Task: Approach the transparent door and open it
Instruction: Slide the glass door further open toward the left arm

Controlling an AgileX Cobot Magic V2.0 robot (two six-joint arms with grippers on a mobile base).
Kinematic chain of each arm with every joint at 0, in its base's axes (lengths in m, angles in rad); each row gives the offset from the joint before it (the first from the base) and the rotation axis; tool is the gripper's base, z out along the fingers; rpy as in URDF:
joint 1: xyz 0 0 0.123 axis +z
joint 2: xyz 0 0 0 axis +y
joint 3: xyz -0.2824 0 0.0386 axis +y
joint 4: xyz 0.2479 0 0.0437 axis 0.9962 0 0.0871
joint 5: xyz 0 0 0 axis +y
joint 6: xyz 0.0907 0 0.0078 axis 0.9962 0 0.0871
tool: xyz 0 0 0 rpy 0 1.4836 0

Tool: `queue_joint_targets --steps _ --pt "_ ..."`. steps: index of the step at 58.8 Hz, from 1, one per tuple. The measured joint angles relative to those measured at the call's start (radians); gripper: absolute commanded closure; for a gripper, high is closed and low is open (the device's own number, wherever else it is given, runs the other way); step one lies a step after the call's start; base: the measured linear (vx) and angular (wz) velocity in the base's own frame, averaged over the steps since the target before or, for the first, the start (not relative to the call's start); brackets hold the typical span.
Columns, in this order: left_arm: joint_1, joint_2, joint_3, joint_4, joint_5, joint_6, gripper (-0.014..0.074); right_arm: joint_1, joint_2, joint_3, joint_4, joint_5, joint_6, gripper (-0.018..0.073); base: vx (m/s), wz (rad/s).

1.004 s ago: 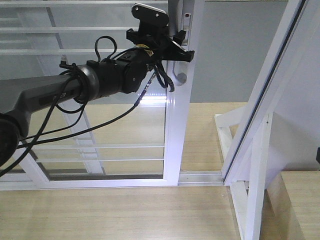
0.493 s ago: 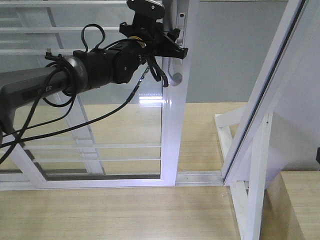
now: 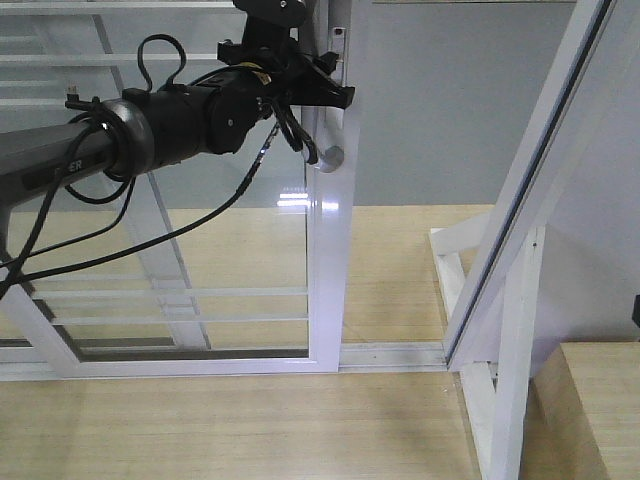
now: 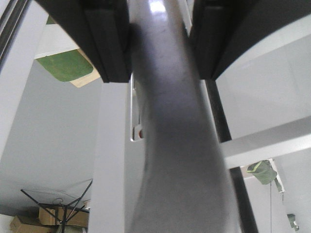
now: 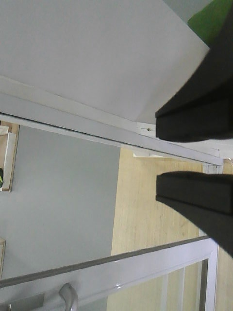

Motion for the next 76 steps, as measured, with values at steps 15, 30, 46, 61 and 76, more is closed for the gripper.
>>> queue_joint_targets --steps 15,30,46,61,76 --pt "0.032 -0.037 0.000 -0.001 0.097 -0.008 0.0254 0.000 0.000 0.000 0.000 0.000 0.000 0.0298 0.00 0.00" --pt "0.073 -0.071 0.003 -0.008 0.178 -0.003 0.0262 0.000 0.000 0.000 0.000 0.000 0.000 0.0298 0.00 0.00" --pt "0.115 -0.144 0.129 -0.009 0.101 0.000 0.0262 0.000 0.000 0.000 0.000 0.000 0.000 0.0298 0.00 0.00" --pt "0.174 -0.239 0.346 0.015 -0.125 -0.012 0.0262 0.000 0.000 0.000 0.000 0.000 0.000 0.0298 0.00 0.00" --pt "0.246 -0.308 0.443 -0.011 -0.169 -0.018 0.0262 0.000 0.000 0.000 0.000 0.000 0.000 0.0298 0.00 0.00"
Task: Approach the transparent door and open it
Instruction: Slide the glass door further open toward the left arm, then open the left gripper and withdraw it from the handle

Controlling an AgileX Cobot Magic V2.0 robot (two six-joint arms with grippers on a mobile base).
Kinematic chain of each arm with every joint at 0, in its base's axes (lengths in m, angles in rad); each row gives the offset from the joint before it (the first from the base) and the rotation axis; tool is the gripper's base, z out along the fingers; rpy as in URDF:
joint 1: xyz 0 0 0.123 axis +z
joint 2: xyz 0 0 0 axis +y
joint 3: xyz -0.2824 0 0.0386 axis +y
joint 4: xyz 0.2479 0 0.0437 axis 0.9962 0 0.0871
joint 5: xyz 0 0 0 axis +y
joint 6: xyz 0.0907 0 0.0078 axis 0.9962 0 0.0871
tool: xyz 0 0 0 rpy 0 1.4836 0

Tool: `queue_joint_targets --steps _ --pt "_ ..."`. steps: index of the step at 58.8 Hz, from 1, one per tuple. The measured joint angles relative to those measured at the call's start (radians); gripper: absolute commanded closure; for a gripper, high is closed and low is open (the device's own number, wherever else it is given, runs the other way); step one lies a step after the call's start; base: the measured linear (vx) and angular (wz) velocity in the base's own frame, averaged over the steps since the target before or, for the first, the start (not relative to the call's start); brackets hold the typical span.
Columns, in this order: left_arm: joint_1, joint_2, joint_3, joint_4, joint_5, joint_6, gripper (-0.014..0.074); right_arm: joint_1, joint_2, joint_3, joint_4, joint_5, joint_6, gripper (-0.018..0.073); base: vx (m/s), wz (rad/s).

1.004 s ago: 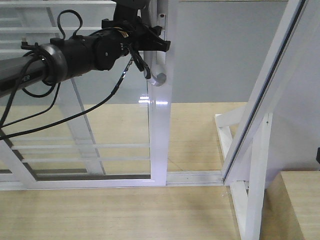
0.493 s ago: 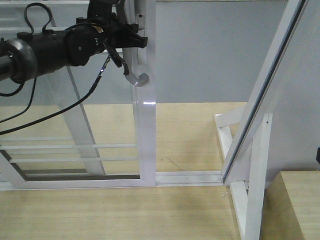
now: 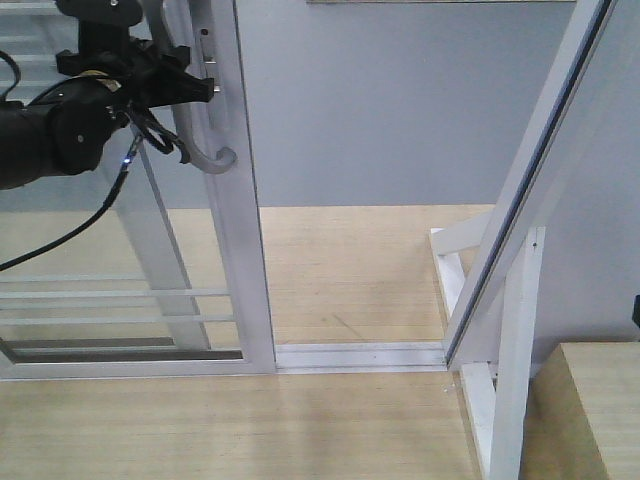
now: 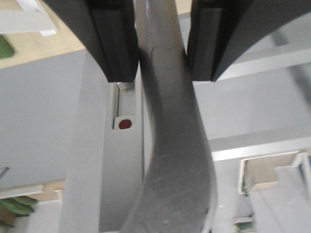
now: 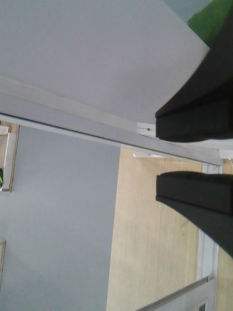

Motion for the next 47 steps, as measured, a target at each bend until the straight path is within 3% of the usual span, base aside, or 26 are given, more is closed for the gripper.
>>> queue_joint_targets --steps 9,20,31,47 --pt "0.021 -0.066 0.047 -0.056 0.000 -0.012 0.0262 0.000 0.000 0.000 0.000 0.000 0.000 0.0298 0.00 0.00" --pt "-0.068 -0.143 0.124 0.023 0.058 -0.012 0.0261 0.000 0.000 0.000 -0.001 0.001 0.000 0.0298 0.00 0.00" --pt "-0.077 -0.187 0.283 0.017 0.132 -0.015 0.0261 0.000 0.000 0.000 0.001 0.001 0.000 0.0298 0.00 0.00" --pt "-0.105 -0.513 0.574 0.016 0.066 -0.090 0.0261 0.000 0.000 0.000 0.001 0.011 0.000 0.0299 0.00 0.00"
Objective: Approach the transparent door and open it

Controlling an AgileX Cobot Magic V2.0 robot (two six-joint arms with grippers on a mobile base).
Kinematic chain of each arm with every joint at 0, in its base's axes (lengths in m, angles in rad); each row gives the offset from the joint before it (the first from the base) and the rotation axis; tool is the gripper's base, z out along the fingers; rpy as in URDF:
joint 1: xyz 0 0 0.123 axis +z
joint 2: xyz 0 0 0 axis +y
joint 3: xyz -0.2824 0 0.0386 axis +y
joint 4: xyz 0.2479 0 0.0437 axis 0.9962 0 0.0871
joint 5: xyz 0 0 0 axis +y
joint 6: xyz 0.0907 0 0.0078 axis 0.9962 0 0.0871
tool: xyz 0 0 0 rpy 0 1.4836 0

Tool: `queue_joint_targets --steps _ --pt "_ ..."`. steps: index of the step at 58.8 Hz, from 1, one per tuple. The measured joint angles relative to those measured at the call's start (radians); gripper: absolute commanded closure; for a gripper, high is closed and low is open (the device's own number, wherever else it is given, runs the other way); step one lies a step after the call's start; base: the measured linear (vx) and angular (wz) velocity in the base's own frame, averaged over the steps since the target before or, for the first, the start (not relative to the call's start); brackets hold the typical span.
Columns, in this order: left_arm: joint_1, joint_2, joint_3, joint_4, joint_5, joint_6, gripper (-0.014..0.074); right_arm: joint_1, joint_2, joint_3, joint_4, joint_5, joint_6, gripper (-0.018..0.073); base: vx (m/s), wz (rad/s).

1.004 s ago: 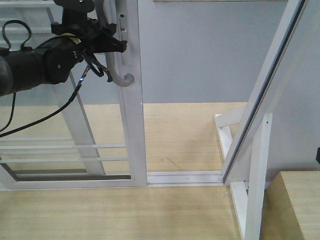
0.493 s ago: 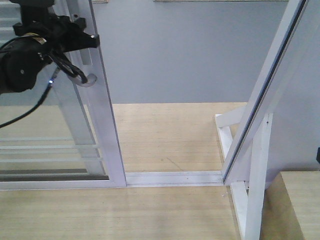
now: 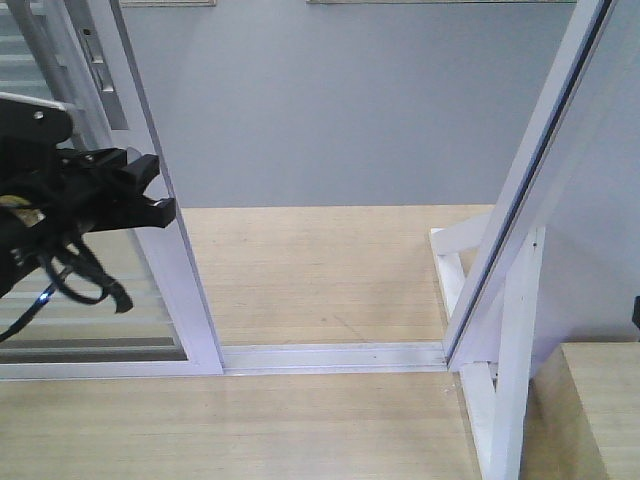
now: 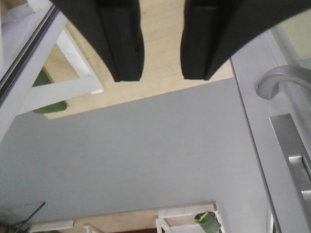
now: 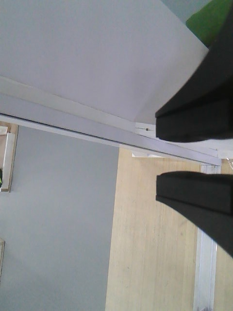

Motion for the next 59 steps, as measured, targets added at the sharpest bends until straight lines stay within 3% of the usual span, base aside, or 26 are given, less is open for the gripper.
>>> queue_joint_targets --steps 20,36,48,54,59 --pt "-0.005 -0.449 0.141 -0.002 0.048 -0.023 0.0261 0.000 0.000 0.000 0.000 0.012 0.000 0.0300 0.00 0.00" --pt "-0.005 -0.574 0.146 -0.002 0.077 -0.023 0.0270 0.000 0.000 0.000 0.000 0.012 0.000 0.0299 0.00 0.00" --pt "-0.005 -0.585 0.168 -0.002 0.076 -0.023 0.0347 0.000 0.000 0.000 0.000 0.012 0.000 0.0299 0.00 0.00" --pt "0.004 -0.652 0.220 -0.002 0.079 -0.023 0.0438 0.000 0.000 0.000 0.000 0.013 0.000 0.0299 0.00 0.00" --pt "0.046 -0.746 0.273 0.006 0.089 -0.028 0.0571 0.000 0.000 0.000 0.000 0.014 0.000 0.0299 0.00 0.00"
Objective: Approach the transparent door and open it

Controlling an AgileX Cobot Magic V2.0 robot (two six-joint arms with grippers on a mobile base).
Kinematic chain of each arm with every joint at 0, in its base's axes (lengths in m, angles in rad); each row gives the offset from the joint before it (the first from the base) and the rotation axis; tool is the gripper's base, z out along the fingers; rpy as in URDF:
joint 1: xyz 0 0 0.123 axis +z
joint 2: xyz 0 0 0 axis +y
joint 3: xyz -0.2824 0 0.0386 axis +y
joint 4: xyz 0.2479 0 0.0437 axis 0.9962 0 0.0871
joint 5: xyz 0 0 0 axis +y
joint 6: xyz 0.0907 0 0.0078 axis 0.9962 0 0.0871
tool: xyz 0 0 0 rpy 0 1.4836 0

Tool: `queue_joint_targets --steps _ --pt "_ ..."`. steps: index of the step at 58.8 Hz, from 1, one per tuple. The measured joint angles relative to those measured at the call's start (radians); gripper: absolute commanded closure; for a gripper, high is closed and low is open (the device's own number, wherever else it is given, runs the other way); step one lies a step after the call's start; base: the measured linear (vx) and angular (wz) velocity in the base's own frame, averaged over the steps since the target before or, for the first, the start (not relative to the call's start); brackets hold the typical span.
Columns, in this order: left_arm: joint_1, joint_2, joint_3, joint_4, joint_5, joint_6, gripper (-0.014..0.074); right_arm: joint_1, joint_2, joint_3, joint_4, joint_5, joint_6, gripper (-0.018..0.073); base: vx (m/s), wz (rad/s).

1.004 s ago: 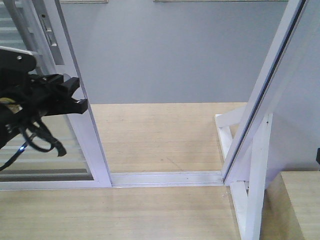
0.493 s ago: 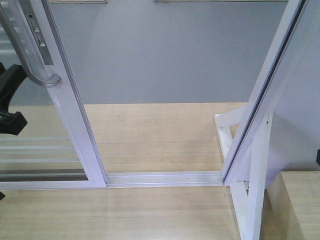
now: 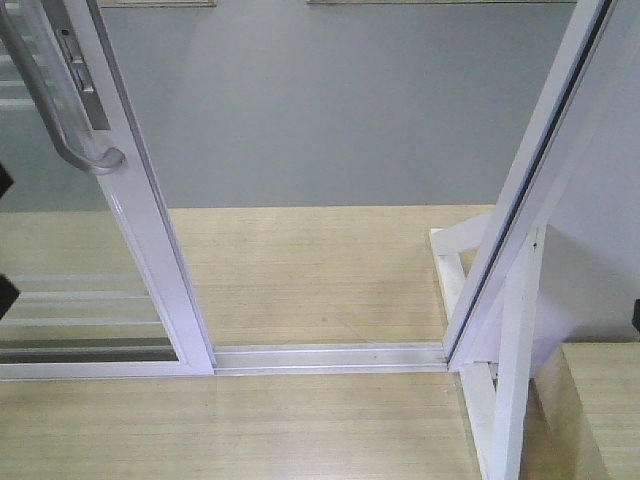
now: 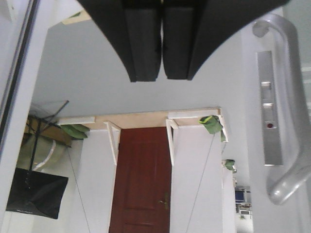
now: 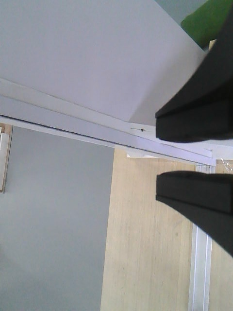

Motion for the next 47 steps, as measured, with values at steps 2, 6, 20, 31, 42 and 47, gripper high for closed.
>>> queue_joint_targets --steps 2,6,20,31,42,47 --pt "0.026 -0.043 0.020 0.012 0.001 -0.007 0.0605 0.000 0.000 0.000 0.000 0.000 0.000 0.0299 0.00 0.00" --pt "0.092 -0.125 0.054 0.055 0.012 -0.021 0.0605 0.000 0.000 0.000 0.000 0.001 0.000 0.0299 0.00 0.00" --pt "0.312 -0.313 0.117 0.128 0.140 -0.036 0.0603 0.000 0.000 0.000 0.000 0.003 0.000 0.0299 0.00 0.00" --pt "0.339 -0.404 0.227 0.206 0.193 -0.046 0.0603 0.000 0.000 0.000 0.000 0.004 0.000 0.0299 0.00 0.00" --pt "0.339 -0.507 0.338 0.213 0.211 -0.068 0.0603 0.000 0.000 0.000 0.000 0.004 0.000 0.0299 0.00 0.00" --pt "0.339 -0.524 0.338 0.198 0.237 -0.093 0.0603 0.000 0.000 0.000 0.000 0.004 0.000 0.0299 0.00 0.00"
